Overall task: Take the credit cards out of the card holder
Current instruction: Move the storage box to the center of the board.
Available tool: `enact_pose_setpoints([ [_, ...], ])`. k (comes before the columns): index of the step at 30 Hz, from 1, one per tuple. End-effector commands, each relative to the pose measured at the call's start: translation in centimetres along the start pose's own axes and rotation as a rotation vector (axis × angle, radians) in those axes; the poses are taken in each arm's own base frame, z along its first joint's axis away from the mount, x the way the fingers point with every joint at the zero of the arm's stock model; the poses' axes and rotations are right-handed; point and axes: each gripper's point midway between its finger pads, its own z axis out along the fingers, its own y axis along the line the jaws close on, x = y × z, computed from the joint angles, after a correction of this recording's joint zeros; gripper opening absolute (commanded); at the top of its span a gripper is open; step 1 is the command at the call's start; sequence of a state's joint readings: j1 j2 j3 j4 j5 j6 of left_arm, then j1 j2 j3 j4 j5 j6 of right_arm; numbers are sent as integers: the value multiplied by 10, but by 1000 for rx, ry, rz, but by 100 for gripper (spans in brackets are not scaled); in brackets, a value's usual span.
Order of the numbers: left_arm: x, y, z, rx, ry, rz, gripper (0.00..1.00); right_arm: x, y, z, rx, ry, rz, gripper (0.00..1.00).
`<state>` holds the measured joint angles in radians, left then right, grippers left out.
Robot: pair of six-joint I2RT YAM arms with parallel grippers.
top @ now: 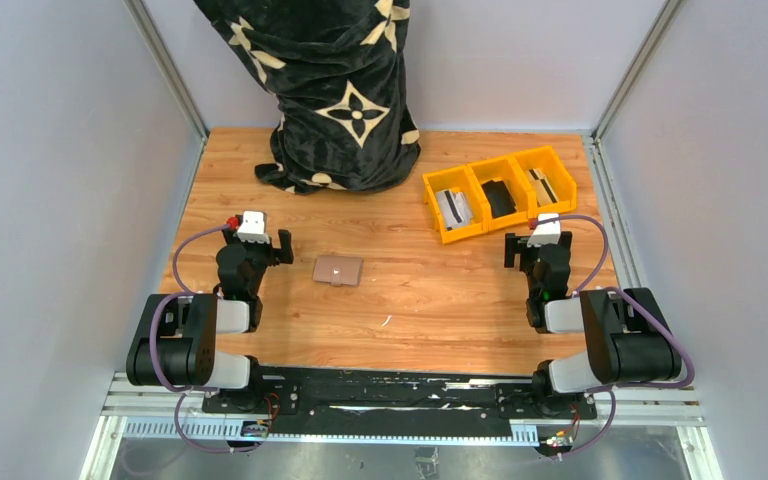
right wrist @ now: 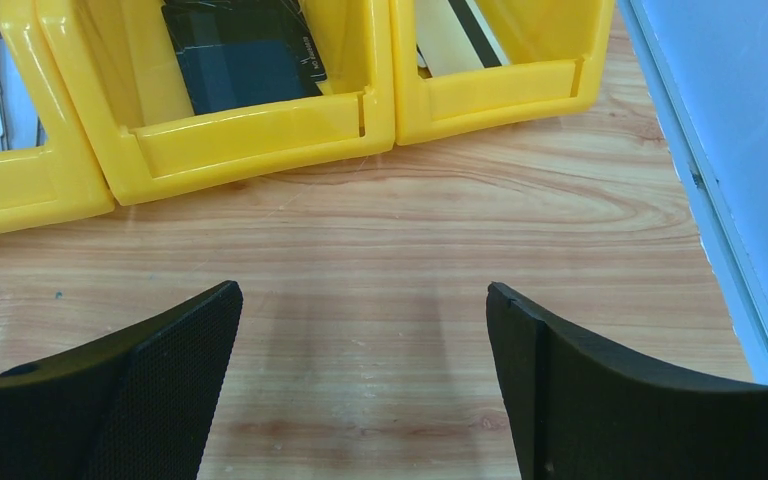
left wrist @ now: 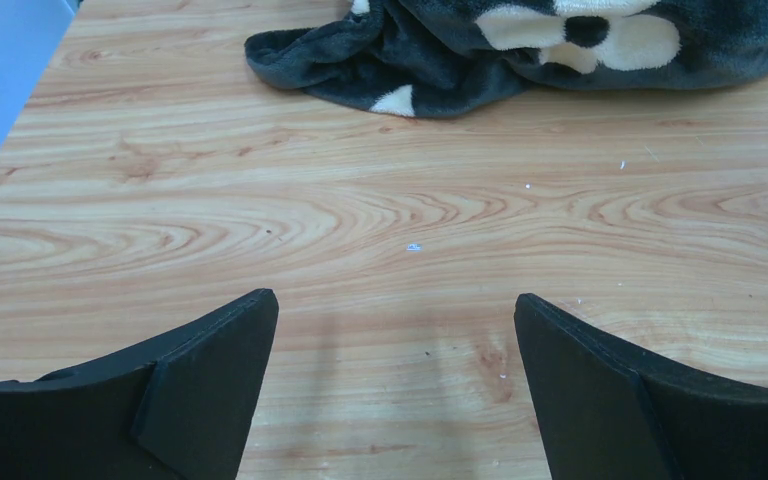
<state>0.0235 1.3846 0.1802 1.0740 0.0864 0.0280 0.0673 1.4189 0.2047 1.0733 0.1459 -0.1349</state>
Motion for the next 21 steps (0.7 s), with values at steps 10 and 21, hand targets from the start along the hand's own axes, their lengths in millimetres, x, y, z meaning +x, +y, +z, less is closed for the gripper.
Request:
enact_pose_setpoints([
  [10,-11,-1,3,6,-37,16,100,-2,-3,4,4,0,7,95],
  [21,-19,-4,5,31,-33,25,100,-27,-40,-5,199,60,71,96],
])
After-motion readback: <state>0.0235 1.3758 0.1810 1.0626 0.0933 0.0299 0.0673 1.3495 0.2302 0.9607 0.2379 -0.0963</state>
